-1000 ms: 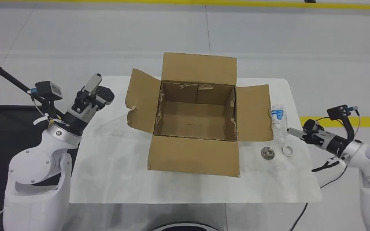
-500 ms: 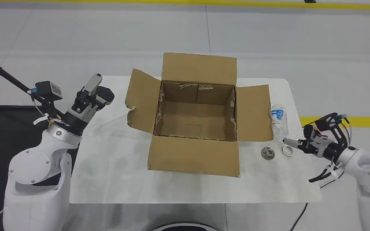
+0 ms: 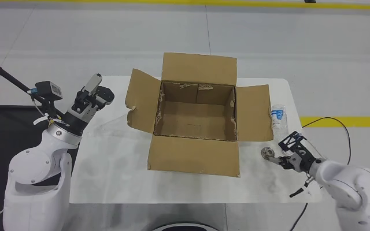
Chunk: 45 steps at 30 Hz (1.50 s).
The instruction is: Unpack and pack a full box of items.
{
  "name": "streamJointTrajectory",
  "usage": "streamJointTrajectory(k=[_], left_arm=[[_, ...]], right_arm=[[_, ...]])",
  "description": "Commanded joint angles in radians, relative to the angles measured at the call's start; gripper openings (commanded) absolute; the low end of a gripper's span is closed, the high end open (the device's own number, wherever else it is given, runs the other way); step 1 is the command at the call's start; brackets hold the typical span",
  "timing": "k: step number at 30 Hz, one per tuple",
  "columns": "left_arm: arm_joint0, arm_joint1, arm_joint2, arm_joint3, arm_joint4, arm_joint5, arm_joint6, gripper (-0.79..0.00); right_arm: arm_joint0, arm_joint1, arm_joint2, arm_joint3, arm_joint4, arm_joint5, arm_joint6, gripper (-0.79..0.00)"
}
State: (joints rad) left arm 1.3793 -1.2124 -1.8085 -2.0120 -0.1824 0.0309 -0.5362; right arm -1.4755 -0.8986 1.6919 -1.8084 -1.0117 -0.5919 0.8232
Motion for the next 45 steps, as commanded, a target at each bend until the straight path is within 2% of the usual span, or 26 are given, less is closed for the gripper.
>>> streamJointTrajectory(k=[1, 3, 9, 14, 36, 40, 43, 45], left_arm=[[0.000, 0.000, 0.000, 0.000, 0.000, 0.000, 0.000, 0.000], [0.000, 0.000, 0.000, 0.000, 0.000, 0.000, 0.000, 0.000], [0.000, 0.000, 0.000, 0.000, 0.000, 0.000, 0.000, 0.000], [0.000, 0.000, 0.000, 0.000, 0.000, 0.000, 0.000, 0.000], [0.000, 0.000, 0.000, 0.000, 0.000, 0.000, 0.000, 0.000], [0.000, 0.000, 0.000, 0.000, 0.000, 0.000, 0.000, 0.000], [0.000, 0.000, 0.000, 0.000, 0.000, 0.000, 0.000, 0.000], [0.000, 0.000, 0.000, 0.000, 0.000, 0.000, 0.000, 0.000]], right_arm=[[0.014, 0.000, -0.018, 0.010, -0.005, 0.000, 0.011, -0.379], [0.028, 0.001, -0.035, 0.019, -0.012, -0.001, 0.025, -0.403], [0.081, -0.001, -0.092, 0.048, -0.029, 0.036, 0.074, -0.397], [0.125, -0.001, -0.131, 0.083, -0.019, 0.029, 0.109, -0.400], [0.210, 0.002, -0.219, 0.160, -0.005, 0.004, 0.147, -0.477], [0.218, 0.004, -0.227, 0.169, -0.006, 0.006, 0.151, -0.523], [0.220, 0.005, -0.224, 0.173, -0.003, 0.007, 0.148, -0.653], [0.216, 0.007, -0.218, 0.171, 0.000, 0.008, 0.140, -0.785]])
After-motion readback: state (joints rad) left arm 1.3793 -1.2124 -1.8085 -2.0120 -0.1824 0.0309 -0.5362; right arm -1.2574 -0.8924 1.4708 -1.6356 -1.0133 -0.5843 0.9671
